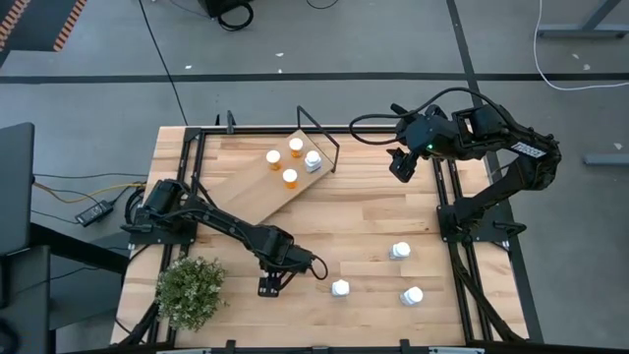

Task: Pick and place medicine bottles onto shelf by color
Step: Put the orange pill bottle on the shelf

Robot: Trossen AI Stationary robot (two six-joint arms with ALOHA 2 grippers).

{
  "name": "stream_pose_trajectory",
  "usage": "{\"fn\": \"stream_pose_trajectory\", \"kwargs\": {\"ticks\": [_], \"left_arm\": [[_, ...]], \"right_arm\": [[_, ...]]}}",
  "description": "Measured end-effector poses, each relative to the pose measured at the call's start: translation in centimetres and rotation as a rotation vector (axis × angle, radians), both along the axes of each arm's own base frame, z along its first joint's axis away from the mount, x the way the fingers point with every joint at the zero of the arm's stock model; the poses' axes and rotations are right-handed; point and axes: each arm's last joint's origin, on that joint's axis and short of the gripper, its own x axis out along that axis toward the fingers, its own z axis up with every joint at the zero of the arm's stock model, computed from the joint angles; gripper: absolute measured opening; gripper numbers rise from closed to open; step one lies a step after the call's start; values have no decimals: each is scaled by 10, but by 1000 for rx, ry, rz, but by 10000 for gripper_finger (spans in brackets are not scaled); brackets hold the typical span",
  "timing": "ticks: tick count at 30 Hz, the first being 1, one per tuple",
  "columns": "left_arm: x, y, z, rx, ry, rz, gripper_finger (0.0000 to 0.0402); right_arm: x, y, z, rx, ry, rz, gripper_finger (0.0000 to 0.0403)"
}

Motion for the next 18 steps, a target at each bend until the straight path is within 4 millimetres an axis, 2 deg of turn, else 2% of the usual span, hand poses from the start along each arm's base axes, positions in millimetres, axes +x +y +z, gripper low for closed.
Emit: {"fn": "stream_pose_trajectory", "kwargs": {"ticks": [13,18], "left_arm": [[0,0,0,1,0,1,252],[3,8,0,0,3,25,235]], "right_arm": [[0,0,0,0,0,0,282],[0,0,0,0,0,0,282]]}}
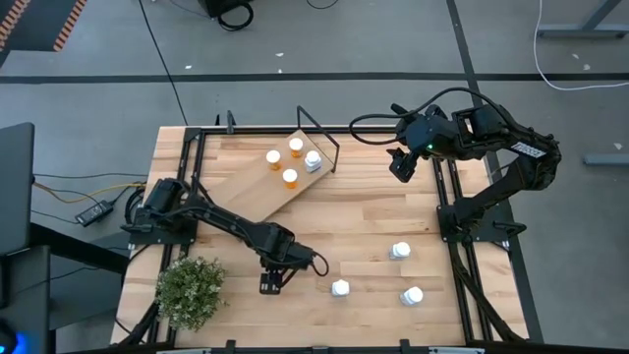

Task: Pick and place medicine bottles onto shelf by color
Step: Put the orange pill bottle on the shelf

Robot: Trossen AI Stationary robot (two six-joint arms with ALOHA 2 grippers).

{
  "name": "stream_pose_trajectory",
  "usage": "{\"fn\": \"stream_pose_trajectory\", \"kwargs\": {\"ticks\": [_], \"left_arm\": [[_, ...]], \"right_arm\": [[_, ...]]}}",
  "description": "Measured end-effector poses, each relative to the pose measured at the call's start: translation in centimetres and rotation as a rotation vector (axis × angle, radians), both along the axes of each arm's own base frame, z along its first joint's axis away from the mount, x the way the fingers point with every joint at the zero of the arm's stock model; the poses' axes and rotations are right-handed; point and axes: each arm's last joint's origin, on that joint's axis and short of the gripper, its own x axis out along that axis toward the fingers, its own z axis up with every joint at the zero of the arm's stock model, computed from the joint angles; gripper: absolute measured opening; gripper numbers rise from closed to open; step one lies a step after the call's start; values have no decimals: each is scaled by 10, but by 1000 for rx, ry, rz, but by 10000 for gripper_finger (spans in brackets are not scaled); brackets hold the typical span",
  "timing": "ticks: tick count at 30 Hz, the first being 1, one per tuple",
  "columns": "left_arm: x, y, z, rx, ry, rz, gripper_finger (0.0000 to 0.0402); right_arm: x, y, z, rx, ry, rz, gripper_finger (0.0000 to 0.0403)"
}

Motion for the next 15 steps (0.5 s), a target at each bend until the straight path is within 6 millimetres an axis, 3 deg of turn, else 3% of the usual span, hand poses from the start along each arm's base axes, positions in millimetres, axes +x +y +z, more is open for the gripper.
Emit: {"fn": "stream_pose_trajectory", "kwargs": {"ticks": [7,15], "left_arm": [[11,19,11,-3,-15,63,225],[25,50,40,-3,-35,106,231]], "right_arm": [[0,0,0,0,0,0,282],[0,0,0,0,1,0,282]]}}
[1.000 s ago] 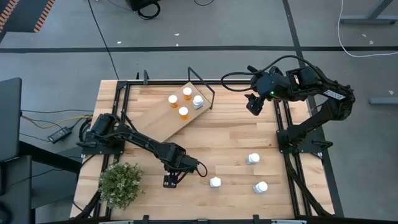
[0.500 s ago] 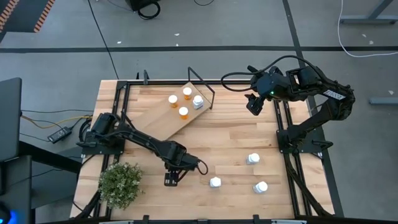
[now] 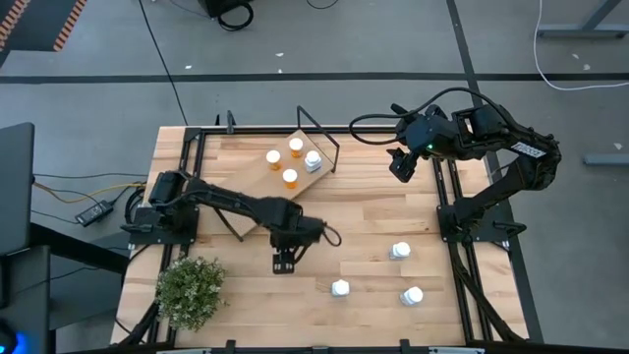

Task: Pick and place medicine bottles onto shelf by color
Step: Put the orange pill bottle on the shelf

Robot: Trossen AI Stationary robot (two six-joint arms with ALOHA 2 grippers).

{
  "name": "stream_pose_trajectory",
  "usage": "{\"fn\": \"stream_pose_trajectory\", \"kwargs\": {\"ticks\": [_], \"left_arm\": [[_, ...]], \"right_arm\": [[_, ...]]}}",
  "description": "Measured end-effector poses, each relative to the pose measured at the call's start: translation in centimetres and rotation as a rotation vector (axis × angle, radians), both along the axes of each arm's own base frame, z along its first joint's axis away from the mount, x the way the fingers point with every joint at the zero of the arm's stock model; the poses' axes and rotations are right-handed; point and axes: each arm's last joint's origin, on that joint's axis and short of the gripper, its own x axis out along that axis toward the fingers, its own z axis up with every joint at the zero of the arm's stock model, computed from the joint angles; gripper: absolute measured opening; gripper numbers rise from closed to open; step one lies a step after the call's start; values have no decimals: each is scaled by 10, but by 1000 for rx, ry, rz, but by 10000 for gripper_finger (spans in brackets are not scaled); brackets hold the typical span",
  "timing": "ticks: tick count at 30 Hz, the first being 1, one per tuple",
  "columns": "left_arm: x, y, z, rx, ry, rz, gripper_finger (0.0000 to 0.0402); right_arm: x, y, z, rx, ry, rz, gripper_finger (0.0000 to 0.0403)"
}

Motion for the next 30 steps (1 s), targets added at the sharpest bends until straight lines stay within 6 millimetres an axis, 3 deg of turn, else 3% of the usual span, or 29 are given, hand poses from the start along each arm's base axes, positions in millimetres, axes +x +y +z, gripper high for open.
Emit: {"fn": "stream_pose_trajectory", "kwargs": {"ticks": [9,19,25,30], "left_arm": [[-1,48,26,87,26,-16,224],[-46,118,50,171,-4,142,220],[-64,167,50,177,37,280,228],[-80,197,40,168,82,327,227]], "right_arm": [[-2,0,-1,-6,36,8,282],[-8,0,1,-11,22,4,282],[-8,-1,1,-30,26,-2,282],[-8,-1,1,-31,26,-3,282]]}}
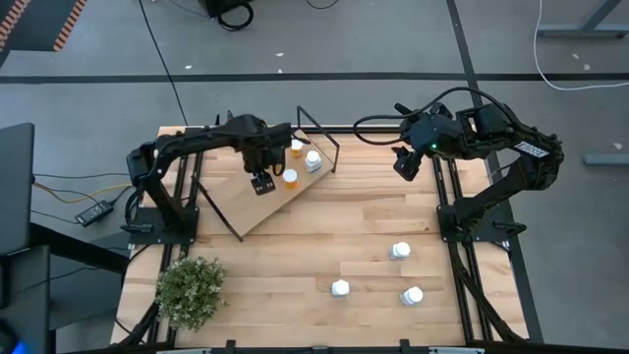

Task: Pick and place medicine bottles onto shelf by color
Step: Put the orange pill bottle on the shelf

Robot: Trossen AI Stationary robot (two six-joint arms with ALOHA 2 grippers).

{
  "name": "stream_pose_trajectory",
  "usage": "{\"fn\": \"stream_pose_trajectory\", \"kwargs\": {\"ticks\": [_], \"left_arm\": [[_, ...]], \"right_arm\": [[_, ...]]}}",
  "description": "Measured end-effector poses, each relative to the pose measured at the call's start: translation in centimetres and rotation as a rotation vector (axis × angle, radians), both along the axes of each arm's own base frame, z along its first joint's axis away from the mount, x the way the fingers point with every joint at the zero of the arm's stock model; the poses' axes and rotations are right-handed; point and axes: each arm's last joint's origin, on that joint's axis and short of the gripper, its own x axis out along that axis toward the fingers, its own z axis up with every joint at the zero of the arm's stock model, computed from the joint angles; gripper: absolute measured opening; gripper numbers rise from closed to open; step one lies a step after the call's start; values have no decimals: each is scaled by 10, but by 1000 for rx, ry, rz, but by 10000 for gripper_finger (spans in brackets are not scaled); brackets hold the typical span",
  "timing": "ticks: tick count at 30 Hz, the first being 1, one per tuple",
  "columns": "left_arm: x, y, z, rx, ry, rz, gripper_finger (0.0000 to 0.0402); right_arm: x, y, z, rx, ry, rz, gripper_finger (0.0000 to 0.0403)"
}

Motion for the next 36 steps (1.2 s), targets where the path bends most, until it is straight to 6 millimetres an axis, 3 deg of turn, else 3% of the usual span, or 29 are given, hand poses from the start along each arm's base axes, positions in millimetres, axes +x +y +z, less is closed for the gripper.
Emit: {"fn": "stream_pose_trajectory", "kwargs": {"ticks": [7,16,36], "left_arm": [[-15,19,-20,-17,32,30,223],[-22,19,-49,-30,55,46,224],[-19,23,-51,66,43,39,228]], "right_arm": [[0,0,0,6,-7,-9,282],[0,0,0,3,-5,-5,282],[0,0,0,-1,0,1,282]]}}
